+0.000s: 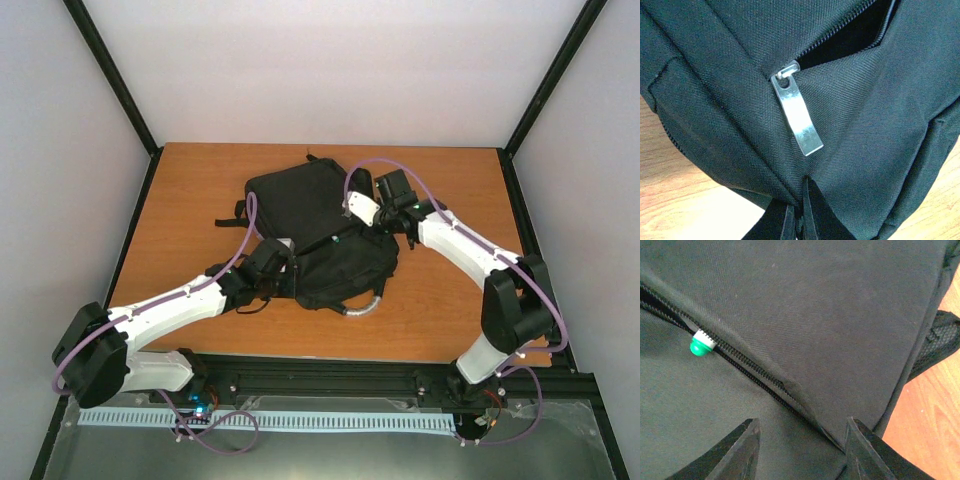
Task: Pack the student bag
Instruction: Place the stationery in the student bag, then adjust the student bag at the center of the board.
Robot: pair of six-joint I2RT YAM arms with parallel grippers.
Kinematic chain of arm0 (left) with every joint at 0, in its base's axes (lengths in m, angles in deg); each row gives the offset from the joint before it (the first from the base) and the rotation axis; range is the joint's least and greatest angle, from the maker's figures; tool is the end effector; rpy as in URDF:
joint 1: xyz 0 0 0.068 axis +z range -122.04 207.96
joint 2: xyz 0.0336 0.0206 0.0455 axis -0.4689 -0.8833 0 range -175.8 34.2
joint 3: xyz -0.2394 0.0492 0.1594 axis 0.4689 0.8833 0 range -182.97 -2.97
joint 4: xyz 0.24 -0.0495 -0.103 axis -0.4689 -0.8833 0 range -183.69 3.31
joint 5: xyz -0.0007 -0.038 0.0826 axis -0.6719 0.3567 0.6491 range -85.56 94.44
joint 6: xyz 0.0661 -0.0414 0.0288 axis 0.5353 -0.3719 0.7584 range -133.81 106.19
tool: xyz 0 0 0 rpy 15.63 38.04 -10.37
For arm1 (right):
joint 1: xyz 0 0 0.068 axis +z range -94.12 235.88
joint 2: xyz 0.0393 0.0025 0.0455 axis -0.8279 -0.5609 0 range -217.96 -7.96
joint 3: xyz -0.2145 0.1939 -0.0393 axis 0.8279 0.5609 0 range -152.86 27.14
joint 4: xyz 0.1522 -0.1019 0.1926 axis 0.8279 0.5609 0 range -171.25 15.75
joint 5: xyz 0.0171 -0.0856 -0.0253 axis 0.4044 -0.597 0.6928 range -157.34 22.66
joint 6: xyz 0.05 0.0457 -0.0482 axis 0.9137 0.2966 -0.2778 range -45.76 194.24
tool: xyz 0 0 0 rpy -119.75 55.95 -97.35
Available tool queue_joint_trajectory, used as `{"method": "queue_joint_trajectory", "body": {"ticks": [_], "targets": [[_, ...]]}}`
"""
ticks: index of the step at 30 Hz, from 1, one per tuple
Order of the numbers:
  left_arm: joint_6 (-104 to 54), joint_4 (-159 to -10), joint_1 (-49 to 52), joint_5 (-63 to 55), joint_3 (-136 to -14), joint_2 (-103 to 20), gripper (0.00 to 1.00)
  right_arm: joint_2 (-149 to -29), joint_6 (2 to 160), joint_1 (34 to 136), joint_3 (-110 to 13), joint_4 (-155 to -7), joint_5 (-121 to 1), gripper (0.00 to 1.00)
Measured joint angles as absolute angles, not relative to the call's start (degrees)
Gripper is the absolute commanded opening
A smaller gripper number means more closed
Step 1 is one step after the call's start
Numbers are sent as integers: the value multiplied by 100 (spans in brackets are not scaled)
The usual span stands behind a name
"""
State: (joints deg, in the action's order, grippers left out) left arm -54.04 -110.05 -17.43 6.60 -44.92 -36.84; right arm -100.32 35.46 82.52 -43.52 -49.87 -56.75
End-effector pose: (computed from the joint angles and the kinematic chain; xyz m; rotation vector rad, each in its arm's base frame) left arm 0.1879 -0.1864 0.1966 0.0997 2.5778 -0.5603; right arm 0.3274 0.1793 0.2441 -1.4043 2.0444 0.1410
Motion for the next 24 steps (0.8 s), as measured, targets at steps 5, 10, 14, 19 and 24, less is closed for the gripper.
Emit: {"method": "queue_joint_trajectory", "body": {"ticks": [5,10,14,19,24], "targets": [[-5380,-11103,-1743,679,-4551,-3684,1,-10297,3139,8505,-4144,-5429,-6178,48],[-5349,-11158,-1743,708,-4599,-3687,1,-10565,3045,8625,-4039,-5934,-6657,15],[-5277,-11208,-1743,754,-4654,-3706,1,-10515,3050,8639,-3947,-6237,-6823,3],[-5139,-11298,-1745,769,-4781,-3931,1,-10030,3032,8641,-3517,-6517,-6917,3],[-4949,-11453,-1719,821,-5043,-4318,1,-9020,3174,8617,-2944,-6261,-6967,3]]}}
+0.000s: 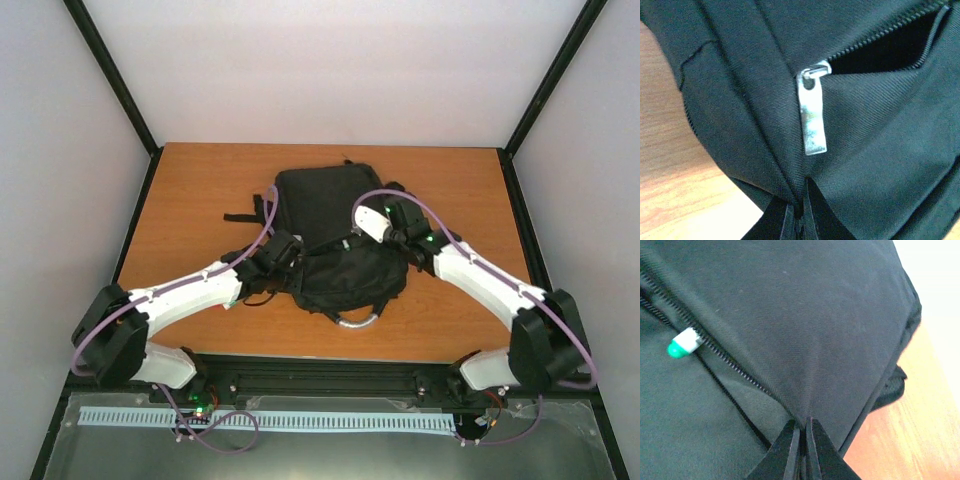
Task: Pack the student bag
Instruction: Adjust the student bag at the center of the board.
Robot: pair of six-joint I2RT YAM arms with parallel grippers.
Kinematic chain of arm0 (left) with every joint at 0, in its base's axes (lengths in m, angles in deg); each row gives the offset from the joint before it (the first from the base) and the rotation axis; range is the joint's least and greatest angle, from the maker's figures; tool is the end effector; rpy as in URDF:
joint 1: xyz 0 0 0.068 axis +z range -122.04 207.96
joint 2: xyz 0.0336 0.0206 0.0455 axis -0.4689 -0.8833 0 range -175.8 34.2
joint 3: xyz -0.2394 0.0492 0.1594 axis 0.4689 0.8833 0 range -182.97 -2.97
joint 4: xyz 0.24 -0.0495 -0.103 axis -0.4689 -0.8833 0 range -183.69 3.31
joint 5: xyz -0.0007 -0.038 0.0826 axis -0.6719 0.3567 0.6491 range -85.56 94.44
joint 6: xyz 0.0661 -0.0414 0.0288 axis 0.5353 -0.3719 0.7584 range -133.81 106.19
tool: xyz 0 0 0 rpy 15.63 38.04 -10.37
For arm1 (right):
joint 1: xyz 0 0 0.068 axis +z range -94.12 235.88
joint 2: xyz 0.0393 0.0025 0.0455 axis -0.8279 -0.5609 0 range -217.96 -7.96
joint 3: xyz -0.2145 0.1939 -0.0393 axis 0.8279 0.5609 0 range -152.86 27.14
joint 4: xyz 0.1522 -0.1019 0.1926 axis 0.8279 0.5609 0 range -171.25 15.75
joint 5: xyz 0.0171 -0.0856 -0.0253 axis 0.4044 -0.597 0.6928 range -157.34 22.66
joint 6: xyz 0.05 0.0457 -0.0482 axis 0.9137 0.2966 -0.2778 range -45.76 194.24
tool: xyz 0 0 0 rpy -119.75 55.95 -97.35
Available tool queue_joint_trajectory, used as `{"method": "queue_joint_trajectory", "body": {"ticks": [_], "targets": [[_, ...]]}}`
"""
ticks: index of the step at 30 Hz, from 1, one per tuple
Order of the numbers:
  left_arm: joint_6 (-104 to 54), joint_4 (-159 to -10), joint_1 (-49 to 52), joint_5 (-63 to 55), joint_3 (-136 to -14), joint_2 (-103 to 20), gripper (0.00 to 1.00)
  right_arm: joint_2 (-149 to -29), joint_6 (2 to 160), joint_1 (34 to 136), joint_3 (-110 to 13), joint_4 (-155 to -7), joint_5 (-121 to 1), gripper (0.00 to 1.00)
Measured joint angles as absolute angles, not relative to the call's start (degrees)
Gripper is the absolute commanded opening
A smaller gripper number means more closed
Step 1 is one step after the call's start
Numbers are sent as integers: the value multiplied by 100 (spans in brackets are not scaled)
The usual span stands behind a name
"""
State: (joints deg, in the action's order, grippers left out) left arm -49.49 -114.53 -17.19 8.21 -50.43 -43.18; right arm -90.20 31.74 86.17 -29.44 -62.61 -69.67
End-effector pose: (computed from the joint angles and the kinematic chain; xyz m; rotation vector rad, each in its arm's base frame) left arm 0.2028 -0.1969 0.1939 0.1929 2.6321 -0.4284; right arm 0.2929 0.1678 0.2381 -1.3772 1.9021 -0.1527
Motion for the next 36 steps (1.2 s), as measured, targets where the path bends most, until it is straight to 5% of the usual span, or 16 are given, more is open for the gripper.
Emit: {"method": "queue_joint_trajectory", "body": {"ticks": [6,8,13,14,23,36], "targets": [[-4656,-11595,-1640,887,-5681,-5059,3,-7995,3395,8586,-2153,-5789,-7135,9],[-4538,-11599,-1598,887,-5948,-5346,5,-7892,3502,8580,-1965,-5667,-7186,38],[-4333,-11573,-1483,848,-6479,-5691,12,-7768,3686,8582,-1801,-5372,-6998,94],[-4309,-11562,-1474,826,-6525,-5671,12,-7696,3690,8584,-1807,-5354,-6928,99],[-4267,-11510,-1415,616,-6481,-5313,9,-8303,3550,8593,-2526,-5569,-6510,100],[-4293,-11311,-1415,478,-6190,-5131,7,-9503,4145,8245,-3331,-6165,-7966,81]]}}
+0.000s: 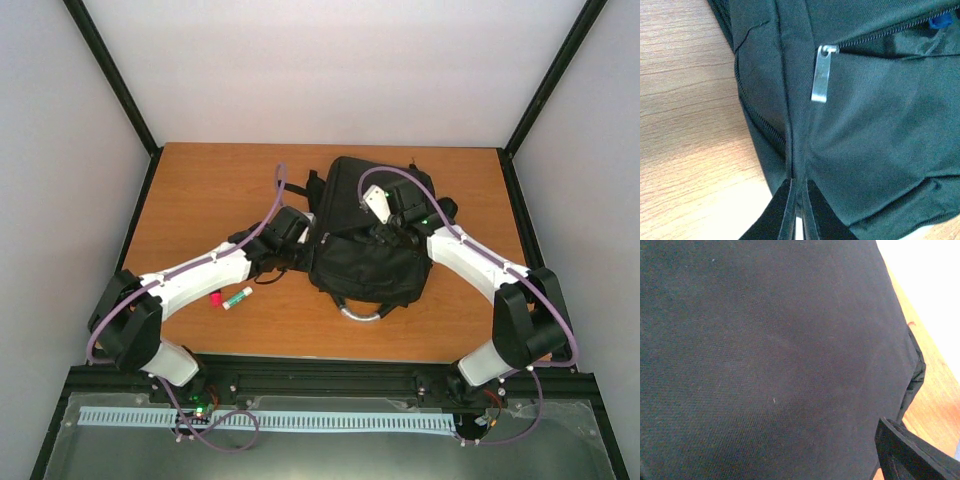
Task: Pack the student bag
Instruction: Adjust the student bag at the center of the board.
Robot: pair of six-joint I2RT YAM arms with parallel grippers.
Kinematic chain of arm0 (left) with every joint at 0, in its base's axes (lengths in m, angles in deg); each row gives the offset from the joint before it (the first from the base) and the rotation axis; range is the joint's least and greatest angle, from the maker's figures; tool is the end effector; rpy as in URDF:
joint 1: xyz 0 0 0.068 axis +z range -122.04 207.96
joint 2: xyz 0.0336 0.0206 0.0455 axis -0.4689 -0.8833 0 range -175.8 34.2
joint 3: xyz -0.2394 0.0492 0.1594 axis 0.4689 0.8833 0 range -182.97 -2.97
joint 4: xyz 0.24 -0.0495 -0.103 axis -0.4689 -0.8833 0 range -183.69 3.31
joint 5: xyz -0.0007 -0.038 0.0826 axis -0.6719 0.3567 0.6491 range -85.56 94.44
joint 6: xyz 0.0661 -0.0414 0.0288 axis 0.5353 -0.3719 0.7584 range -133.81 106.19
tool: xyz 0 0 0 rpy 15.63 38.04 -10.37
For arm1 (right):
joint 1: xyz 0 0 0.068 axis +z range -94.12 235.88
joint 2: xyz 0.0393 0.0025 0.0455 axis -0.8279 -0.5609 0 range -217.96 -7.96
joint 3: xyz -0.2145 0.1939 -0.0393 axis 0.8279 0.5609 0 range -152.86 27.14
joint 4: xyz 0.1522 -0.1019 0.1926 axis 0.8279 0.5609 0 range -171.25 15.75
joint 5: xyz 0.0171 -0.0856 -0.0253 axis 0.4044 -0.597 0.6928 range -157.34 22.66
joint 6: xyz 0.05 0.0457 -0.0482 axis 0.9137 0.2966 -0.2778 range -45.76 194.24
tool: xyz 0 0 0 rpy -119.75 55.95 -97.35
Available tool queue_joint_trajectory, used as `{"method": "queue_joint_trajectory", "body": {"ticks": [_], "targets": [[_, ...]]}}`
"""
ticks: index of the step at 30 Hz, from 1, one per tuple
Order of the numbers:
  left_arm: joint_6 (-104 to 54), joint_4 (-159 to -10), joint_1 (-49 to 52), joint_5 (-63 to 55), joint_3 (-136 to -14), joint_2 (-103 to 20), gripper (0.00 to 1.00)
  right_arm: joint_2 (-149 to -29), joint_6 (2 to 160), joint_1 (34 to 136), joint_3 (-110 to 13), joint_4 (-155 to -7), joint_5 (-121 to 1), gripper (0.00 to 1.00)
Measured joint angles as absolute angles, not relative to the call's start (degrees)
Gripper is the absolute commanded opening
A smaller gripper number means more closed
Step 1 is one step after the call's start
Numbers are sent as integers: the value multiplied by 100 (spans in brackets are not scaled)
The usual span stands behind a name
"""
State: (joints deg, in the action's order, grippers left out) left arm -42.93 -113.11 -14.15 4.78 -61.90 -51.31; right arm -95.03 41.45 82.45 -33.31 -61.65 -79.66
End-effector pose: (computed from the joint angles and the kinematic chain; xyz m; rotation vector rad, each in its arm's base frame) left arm 0.2498 -0.2251 0.2211 0.2882 2.5529 -0.4945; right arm 0.3251 0.1454 0.2339 -1.0856 2.1125 -0.3074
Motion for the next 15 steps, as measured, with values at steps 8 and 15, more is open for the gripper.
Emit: {"method": "queue_joint_trajectory", "body": {"ticks": [8,15], "targets": [[-4486,-11964,-1397,926,-6173,-4694,73,-9379,4416,8173,-3405,-5687,-7004,100],[-4827,-13116,-1096,1608,-5858,-3990,89,-8574,4741,8138,-3967,-4948,-5715,100]]}}
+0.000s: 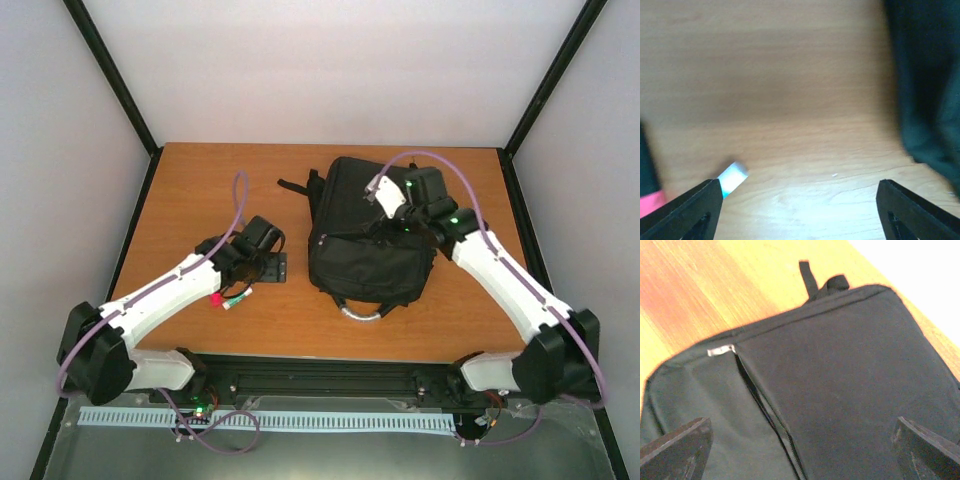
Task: Pack the student bag
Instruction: Adjust the student bag at the center of the board, then pick up the personal item from the center of the board.
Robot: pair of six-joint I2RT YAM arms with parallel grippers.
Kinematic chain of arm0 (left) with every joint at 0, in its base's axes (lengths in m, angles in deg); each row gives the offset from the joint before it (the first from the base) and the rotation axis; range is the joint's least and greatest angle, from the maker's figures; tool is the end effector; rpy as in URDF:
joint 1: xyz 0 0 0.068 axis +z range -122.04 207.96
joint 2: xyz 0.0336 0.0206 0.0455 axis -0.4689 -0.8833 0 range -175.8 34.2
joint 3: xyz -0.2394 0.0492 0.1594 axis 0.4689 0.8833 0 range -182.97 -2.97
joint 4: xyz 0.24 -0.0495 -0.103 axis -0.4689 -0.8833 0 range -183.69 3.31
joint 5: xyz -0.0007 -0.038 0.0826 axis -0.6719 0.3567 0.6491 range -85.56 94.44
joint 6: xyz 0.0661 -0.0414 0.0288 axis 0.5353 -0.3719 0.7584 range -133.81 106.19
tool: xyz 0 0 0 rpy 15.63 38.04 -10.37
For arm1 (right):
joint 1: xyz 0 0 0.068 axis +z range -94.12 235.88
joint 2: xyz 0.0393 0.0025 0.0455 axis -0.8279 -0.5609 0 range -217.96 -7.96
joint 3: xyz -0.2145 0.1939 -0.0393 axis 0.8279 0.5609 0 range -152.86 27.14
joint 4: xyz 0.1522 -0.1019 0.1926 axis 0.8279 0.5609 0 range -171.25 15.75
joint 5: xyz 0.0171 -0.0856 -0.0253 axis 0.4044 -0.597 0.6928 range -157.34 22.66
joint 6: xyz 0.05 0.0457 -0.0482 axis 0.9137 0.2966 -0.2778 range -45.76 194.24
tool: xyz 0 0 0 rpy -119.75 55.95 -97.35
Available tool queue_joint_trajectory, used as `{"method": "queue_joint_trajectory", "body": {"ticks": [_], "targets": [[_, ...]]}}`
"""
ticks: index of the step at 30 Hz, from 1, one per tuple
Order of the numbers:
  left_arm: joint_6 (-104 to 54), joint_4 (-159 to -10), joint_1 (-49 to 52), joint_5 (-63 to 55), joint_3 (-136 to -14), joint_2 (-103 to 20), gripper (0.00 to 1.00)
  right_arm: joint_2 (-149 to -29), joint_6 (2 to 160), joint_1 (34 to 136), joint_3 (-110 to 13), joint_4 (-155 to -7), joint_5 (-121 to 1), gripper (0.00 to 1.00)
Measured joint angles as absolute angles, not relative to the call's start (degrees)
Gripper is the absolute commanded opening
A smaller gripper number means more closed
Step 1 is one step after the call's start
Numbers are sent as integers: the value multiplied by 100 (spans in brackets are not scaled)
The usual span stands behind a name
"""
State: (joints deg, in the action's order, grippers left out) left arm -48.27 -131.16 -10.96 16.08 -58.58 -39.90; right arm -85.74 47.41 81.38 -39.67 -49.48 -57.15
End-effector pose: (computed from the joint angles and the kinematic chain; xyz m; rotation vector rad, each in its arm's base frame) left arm 0.2148 -0.1545 0.2348 0.0382 2.6403 -0.1636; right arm 0.2862 0.1509 0.3033 -1.0988 2.0320 0.1941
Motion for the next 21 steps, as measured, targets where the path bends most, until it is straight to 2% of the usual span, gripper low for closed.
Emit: {"method": "queue_joint_trajectory", "body": {"ticks": [6,11,21], "targets": [[-4977,-13669,-936,1860,-5292,-3925,100,-7722,5229,7353,-3499,-5142,-4692,99],[-5056,-13761,-932,2104,-5207,-4364,100,-7411,5146,7152,-2765,-5182,-3968,90],[-5109,-13514,-932,2179,-5124,-5048,100,-7387,5021,7028,-2575,-5193,-3125,89]]}}
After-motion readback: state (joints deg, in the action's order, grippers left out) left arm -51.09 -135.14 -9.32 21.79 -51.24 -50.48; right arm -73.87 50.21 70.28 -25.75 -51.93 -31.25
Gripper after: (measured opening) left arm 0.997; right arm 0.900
